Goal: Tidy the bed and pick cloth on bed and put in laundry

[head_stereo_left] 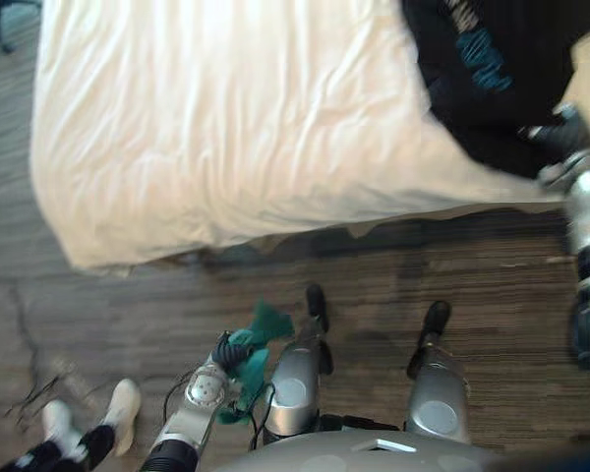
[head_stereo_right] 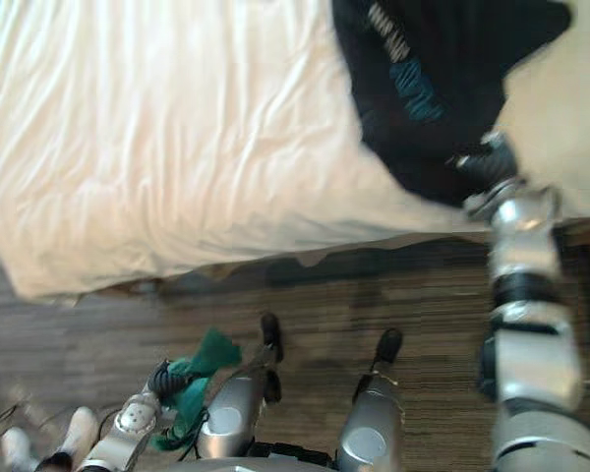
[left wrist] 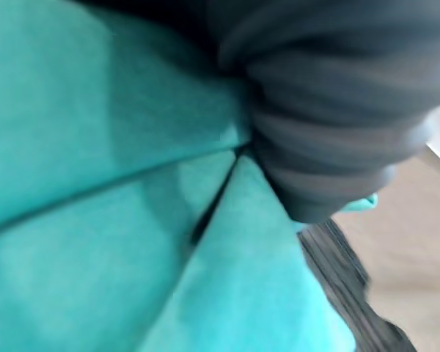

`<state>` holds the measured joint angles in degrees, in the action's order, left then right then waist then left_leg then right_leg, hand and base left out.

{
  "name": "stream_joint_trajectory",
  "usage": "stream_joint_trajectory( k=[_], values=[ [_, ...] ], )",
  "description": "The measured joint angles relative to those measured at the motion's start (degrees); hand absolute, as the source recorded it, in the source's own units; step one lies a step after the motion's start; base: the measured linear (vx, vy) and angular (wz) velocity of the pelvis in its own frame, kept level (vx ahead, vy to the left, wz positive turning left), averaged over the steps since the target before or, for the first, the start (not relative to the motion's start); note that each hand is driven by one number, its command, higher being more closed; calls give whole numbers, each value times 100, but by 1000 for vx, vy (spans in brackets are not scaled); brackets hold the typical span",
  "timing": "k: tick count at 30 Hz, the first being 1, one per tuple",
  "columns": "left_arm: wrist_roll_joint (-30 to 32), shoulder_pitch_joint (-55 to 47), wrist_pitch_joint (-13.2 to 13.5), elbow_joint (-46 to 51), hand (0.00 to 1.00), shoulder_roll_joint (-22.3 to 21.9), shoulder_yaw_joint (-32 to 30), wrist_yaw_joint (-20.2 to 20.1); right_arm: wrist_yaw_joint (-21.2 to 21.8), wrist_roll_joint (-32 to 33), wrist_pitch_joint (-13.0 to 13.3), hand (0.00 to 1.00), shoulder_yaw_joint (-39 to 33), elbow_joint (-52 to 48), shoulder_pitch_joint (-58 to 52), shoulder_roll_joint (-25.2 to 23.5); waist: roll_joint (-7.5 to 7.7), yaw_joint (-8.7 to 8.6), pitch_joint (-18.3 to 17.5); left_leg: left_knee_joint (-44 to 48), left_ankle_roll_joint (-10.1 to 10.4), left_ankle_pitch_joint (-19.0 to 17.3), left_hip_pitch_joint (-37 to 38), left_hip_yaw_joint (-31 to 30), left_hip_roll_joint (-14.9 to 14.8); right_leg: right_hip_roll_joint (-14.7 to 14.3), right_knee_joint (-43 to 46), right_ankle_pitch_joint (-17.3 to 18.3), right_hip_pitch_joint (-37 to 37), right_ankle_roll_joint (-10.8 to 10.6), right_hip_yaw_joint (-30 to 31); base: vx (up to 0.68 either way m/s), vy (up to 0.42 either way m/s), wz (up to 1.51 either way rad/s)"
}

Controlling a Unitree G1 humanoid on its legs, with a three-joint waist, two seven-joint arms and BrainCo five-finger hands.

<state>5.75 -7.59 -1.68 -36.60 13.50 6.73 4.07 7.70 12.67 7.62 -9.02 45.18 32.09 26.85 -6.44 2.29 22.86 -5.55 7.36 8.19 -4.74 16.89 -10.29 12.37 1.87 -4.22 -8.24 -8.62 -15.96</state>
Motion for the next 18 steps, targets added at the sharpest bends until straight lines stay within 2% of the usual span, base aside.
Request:
stream_joint_trajectory(
  k=[2, 7, 10, 15, 18],
  values=[
    [48, 16, -10, -297, 100, -181, -101, 2, -158, -15, 18, 100, 13, -109, -1196, -737, 191, -96, -289, 0, 35, -125, 244, 165, -27, -46, -135, -5, 212, -7, 108, 114, -25, -32],
    [51, 12, 49, -956, 100, -432, -234, 20, -310, -157, 15, 100, 73, 65, -2736, -1518, 269, -279, -943, -2, 68, -379, 752, 491, -4, -61, -370, -8, 596, -44, 312, 110, -4, -31],
    [38, 15, 97, -1227, 100, -460, -244, 30, -332, 29, -12, 100, 62, 609, -3146, -1750, 320, -325, -1252, -3, 90, -466, 974, 626, -1, -71, -397, 18, 725, -72, 417, 71, -4, -24],
    [-145, 67, 61, -1582, 100, -515, -448, 7, -177, 678, -87, 100, -87, 1257, -3573, -2151, 469, -355, -1410, -14, 93, -493, 1199, 651, 6, -66, -429, 24, 979, -77, 419, -4, -1, -2],
    [-290, 58, -73, -1771, 100, -513, -605, 18, -7, 983, -112, 100, -182, 1325, -3744, -2236, 534, -383, -1505, -38, 87, -497, 1324, 680, 27, -44, -430, 27, 1083, -74, 425, -53, 2, -5]
  ],
)
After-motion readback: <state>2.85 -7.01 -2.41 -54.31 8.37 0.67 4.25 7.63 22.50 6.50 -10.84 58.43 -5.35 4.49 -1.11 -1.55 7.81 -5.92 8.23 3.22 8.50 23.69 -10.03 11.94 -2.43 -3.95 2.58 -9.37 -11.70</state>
